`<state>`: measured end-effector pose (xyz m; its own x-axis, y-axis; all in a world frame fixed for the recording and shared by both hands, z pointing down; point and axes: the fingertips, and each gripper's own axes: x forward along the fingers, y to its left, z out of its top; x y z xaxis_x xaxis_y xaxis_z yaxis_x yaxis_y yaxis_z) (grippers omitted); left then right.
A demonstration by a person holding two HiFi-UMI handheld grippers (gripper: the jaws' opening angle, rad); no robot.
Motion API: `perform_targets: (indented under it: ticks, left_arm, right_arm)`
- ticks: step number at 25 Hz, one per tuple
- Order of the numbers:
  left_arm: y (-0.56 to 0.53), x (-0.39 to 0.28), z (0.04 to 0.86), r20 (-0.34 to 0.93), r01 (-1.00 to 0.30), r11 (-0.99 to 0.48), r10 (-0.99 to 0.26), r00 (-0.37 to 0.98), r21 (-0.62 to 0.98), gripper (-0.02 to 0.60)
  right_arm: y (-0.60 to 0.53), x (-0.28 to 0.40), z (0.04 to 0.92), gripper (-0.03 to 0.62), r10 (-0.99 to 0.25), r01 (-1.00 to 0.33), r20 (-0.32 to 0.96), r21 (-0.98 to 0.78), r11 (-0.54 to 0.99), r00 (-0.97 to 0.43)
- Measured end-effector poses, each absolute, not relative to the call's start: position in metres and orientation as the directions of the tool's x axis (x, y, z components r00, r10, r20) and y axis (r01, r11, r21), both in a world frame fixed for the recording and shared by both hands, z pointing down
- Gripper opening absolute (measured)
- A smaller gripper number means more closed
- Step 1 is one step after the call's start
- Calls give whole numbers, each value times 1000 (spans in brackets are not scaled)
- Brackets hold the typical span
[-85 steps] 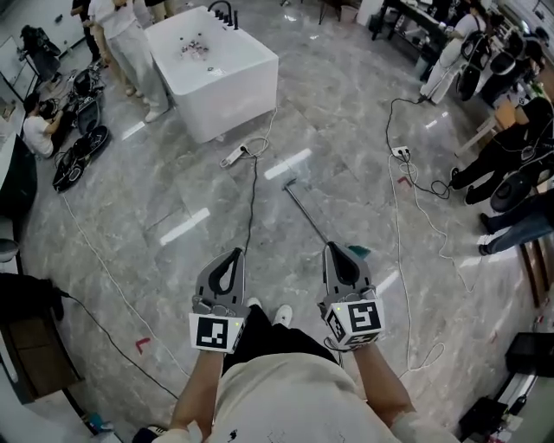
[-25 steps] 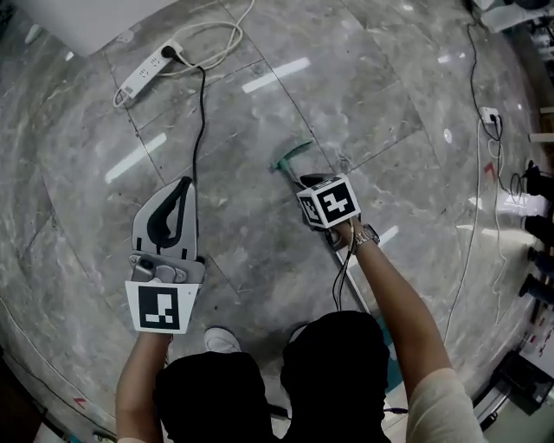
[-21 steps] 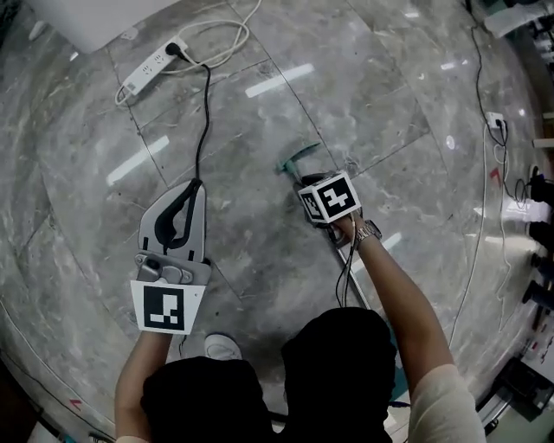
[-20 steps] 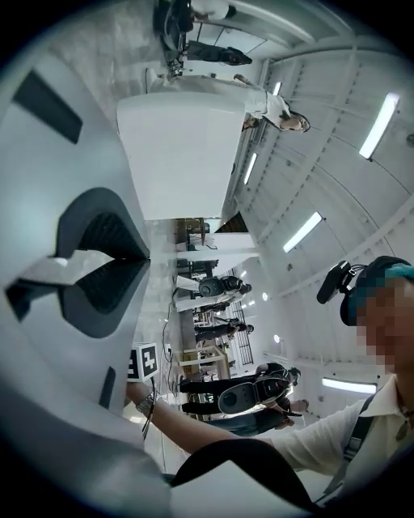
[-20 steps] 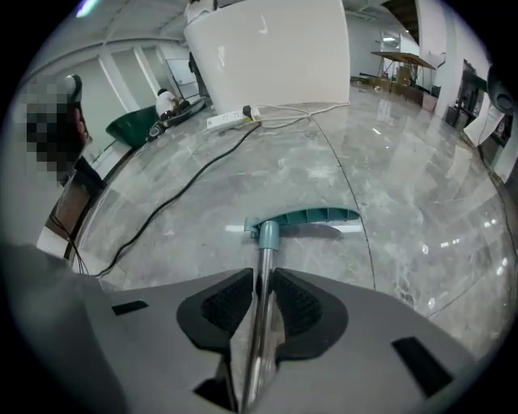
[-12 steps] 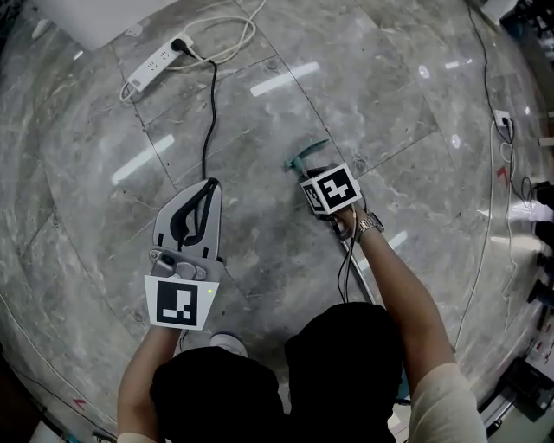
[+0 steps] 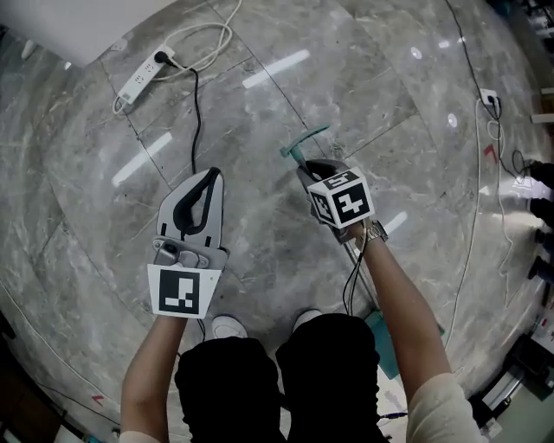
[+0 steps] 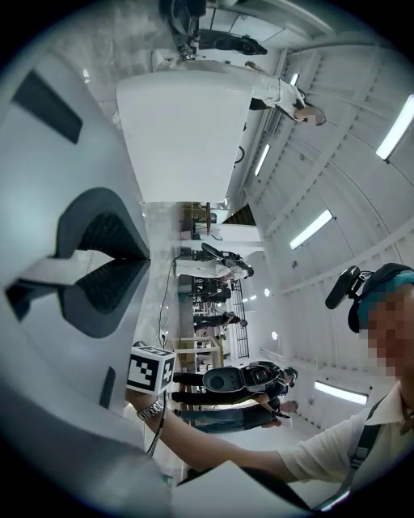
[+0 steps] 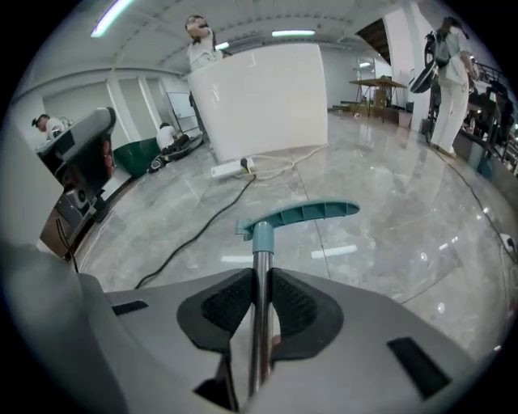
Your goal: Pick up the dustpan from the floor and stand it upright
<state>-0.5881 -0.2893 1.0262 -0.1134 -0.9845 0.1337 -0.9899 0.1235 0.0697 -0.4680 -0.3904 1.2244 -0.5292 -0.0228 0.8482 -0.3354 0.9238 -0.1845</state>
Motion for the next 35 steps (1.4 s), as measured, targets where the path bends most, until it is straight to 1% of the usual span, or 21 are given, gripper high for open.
perform_targets:
  ticks: [3,6,9,13,21,24,26,28,31,33,35]
  left_arm:
    - [-288,-566,967,167,-994,87,-983,-75,63,11]
    - [-289,-548,906,158,-996,54,-987,-43,66,11]
    - [-287,-536,863,154,-995,64,-987,-52,79,11]
    - [-282,-507,806,178,-997,63,-983,-53,53,11]
    - [-270,-377,701,217,-995,-98,-971,98,9,11]
    - [-262,-329,665,192,-992,-125,-973,126,16,11]
    - [-256,-295,648,163,-989,-144,-976,144,14,11]
    - [-245,-257,644,162,-982,-186,-969,186,17,11]
    - [-225,-207,638,155,-967,-256,-955,252,-6,11]
    - [-210,-179,632,161,-964,-266,-952,259,-19,11]
    - [-187,-149,625,181,-963,-269,-947,265,1,11]
  right_arm:
    - [-384,-452,1151,80,-41,-304,818,-167,938,-574]
    - [-381,-428,1088,80,-78,-312,786,-150,938,-613]
    - [-376,-402,1033,80,-135,-342,753,-126,931,-644]
    - [-359,-377,961,80,-138,-314,721,-116,942,-679]
    - [-329,-285,828,80,-196,-327,610,-111,938,-768]
    - [-310,-244,789,80,-215,-322,569,-94,942,-794]
    - [-301,-219,765,80,-257,-325,502,-52,944,-826]
    - [-291,-190,745,80,-319,-361,430,-19,932,-845]
    - [-271,-147,726,80,-395,-435,398,-14,900,-828]
    - [-265,-119,713,80,-442,-471,358,5,882,-823]
    - [-254,-88,701,80,-486,-506,313,19,862,-816]
